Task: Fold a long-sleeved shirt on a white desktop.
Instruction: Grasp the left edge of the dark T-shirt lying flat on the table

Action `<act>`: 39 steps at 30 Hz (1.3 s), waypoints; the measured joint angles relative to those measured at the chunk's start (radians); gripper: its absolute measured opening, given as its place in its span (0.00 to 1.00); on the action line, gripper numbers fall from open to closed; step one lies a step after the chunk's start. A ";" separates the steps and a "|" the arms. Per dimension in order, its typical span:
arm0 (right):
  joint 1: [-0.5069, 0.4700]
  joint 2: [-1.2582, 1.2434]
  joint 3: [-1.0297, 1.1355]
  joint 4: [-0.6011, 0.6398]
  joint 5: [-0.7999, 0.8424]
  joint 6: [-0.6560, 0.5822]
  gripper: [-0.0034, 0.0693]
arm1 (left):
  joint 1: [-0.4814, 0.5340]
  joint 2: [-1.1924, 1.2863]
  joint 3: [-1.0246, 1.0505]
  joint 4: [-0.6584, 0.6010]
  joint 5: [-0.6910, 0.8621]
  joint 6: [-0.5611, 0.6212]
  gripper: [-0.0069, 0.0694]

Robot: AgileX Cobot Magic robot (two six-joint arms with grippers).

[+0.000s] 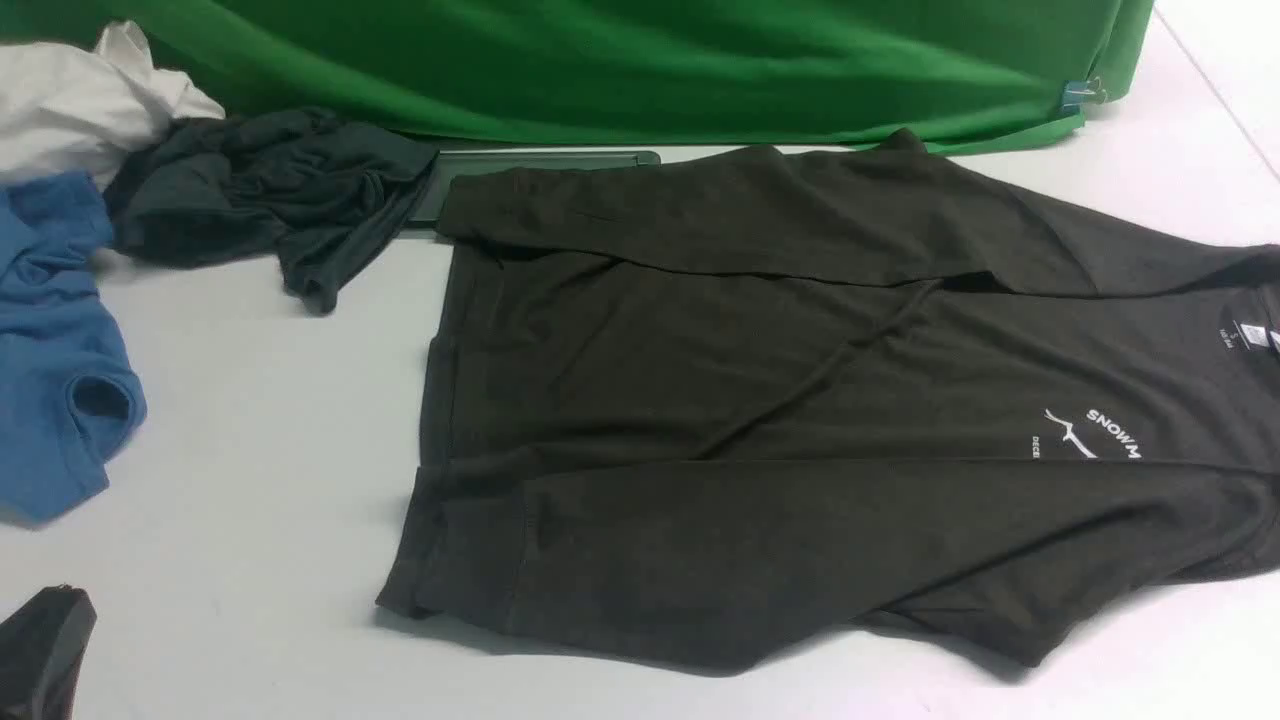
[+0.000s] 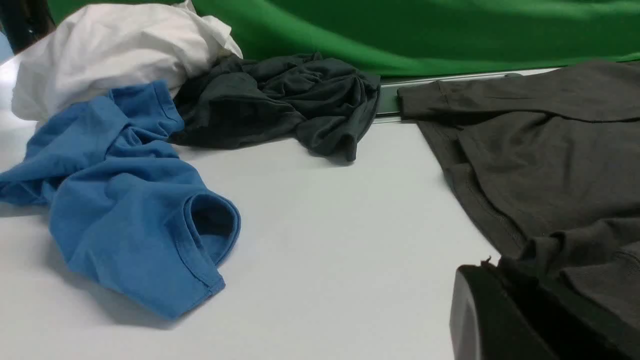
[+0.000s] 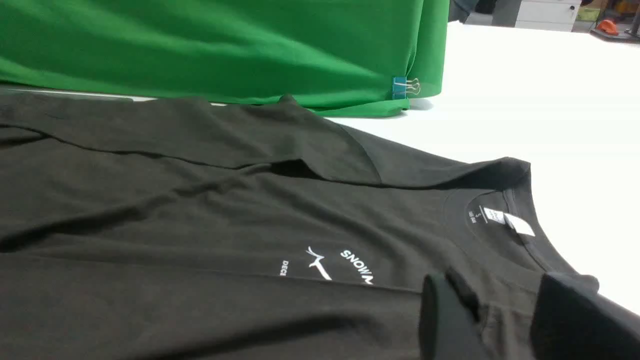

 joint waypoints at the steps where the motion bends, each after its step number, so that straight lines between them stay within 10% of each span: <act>1: 0.000 0.000 0.000 0.000 0.000 0.000 0.38 | 0.000 0.000 0.000 0.000 0.000 0.000 0.12; 39: 0.000 -0.001 0.000 0.000 -0.023 0.083 0.38 | 0.000 0.000 0.001 0.000 0.002 0.000 0.12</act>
